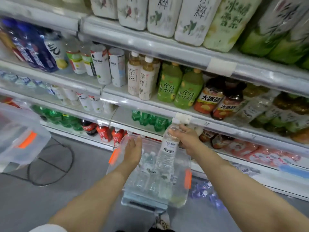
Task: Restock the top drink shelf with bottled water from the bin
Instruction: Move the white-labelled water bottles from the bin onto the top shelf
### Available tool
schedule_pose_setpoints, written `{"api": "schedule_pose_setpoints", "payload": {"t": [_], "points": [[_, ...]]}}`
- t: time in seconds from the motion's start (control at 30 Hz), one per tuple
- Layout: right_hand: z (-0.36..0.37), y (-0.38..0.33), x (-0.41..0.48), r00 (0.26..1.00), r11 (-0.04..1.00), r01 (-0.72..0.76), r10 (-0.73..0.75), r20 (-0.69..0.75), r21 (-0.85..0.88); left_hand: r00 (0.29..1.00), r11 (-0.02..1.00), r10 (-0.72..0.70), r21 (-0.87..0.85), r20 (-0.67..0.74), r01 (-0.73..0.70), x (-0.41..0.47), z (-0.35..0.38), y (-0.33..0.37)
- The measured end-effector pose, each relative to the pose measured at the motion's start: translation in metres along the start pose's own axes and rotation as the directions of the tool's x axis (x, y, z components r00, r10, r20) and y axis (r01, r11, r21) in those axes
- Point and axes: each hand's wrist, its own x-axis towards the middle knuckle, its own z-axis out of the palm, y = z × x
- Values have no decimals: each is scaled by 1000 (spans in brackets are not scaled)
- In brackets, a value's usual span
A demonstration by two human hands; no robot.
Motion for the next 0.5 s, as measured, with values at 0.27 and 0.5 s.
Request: {"api": "schedule_pose_setpoints", "payload": {"t": [0.27,0.5], "points": [[-29,-124,-87,955,957,288,-289,-66,-12,895,910,413,-125,172,-396,-59,-25,144],[-49,-251,-173,844,857,514,-512,-162,-30,700,731,681,-237,213,-639,-116,-57,260]]}}
